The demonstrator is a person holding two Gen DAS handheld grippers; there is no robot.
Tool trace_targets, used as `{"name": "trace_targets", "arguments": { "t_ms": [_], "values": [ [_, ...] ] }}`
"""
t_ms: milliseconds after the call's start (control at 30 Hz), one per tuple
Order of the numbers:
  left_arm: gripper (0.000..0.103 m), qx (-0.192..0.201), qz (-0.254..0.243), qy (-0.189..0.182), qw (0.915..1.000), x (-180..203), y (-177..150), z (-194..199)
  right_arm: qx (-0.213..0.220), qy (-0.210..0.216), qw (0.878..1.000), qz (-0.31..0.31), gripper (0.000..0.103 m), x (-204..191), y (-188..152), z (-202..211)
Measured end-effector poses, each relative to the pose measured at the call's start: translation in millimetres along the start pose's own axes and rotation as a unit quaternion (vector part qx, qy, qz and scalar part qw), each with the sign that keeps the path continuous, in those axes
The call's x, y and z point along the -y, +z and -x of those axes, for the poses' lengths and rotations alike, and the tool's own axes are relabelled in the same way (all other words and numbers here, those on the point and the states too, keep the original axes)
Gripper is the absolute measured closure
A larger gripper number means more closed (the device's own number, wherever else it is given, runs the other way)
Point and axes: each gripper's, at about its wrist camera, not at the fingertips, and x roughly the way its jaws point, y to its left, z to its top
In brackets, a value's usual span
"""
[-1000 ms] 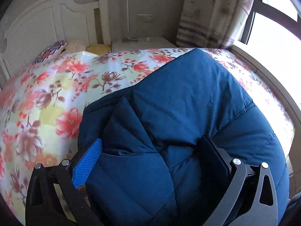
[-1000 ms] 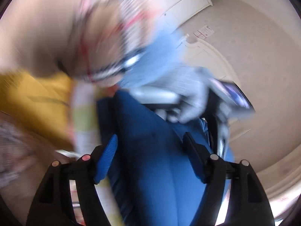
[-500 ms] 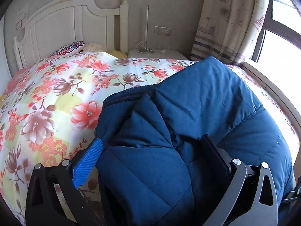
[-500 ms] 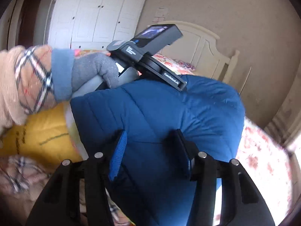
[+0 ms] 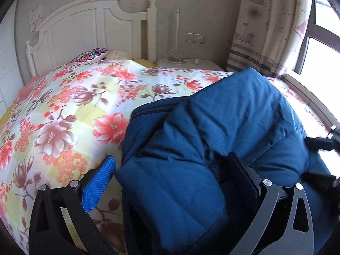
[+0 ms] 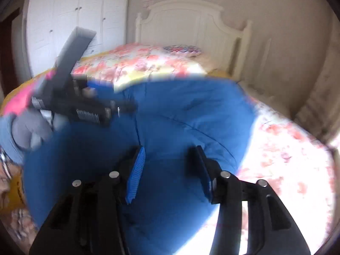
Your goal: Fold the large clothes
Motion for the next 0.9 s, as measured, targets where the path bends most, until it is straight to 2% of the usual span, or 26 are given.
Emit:
{"name": "trace_targets", "arguments": {
  "t_ms": [67, 133, 167, 200, 233, 300, 367, 467, 567, 667, 700, 733, 767, 833, 900],
  "values": [
    [0.004, -0.001, 0.005, -0.006, 1.0, -2, -1, 0, -0.017, 0.013, 1.0, -0.002, 0.055, 6, 5, 2],
    [0.004, 0.003, 0.003, -0.001, 1.0, -1, -1, 1, -0.023, 0.013, 0.999, 0.023, 0.059, 8, 13, 10],
    [0.004, 0.004, 0.003, 0.0, 1.0, -1, -1, 1, -0.01, 0.003, 1.0, 0.021, 0.07, 18, 23, 15],
    [0.004, 0.003, 0.005, -0.003, 1.0, -2, -1, 1, 0.001, -0.006, 1.0, 0.007, 0.076, 24, 30, 8],
    [0.004, 0.003, 0.008, -0.005, 1.0, -3, -1, 0, 0.017, -0.013, 0.999, -0.025, 0.077, 42, 43, 8],
    [0.004, 0.005, 0.009, -0.003, 0.9999, -4, -2, 1, 0.036, -0.007, 0.997, -0.073, 0.084, 61, 57, 4],
    [0.004, 0.008, 0.009, 0.0, 0.9999, -4, -2, 2, 0.004, 0.001, 0.996, -0.086, 0.084, 75, 69, -27],
    [0.004, 0.005, 0.017, 0.0, 0.9998, -7, -2, 1, -0.086, -0.022, 0.996, -0.015, 0.084, 60, 62, -83],
    [0.004, -0.001, 0.023, -0.009, 0.9997, -11, -2, -2, -0.104, -0.051, 0.993, 0.015, 0.084, 47, 73, -84],
    [0.004, -0.001, 0.021, -0.009, 0.9998, -10, -1, -2, -0.037, -0.067, 0.997, -0.016, 0.083, 57, 97, -64],
    [0.004, 0.001, 0.02, -0.007, 0.9998, -9, -2, -2, -0.018, -0.073, 0.996, -0.037, 0.079, 62, 102, -63],
    [0.004, 0.002, 0.019, -0.005, 0.9998, -9, -2, -1, -0.016, -0.066, 0.996, -0.058, 0.076, 68, 106, -70],
    [0.004, 0.003, 0.019, -0.005, 0.9998, -10, -2, -1, -0.038, -0.06, 0.996, -0.058, 0.073, 69, 105, -84],
    [0.004, 0.003, 0.021, -0.004, 0.9998, -10, -2, -1, -0.13, -0.051, 0.99, -0.026, 0.071, 65, 90, -132],
    [0.004, 0.0, 0.022, 0.0, 0.9998, -10, -2, -2, -0.136, -0.055, 0.989, -0.023, 0.071, 64, 95, -137]
  ]
}}
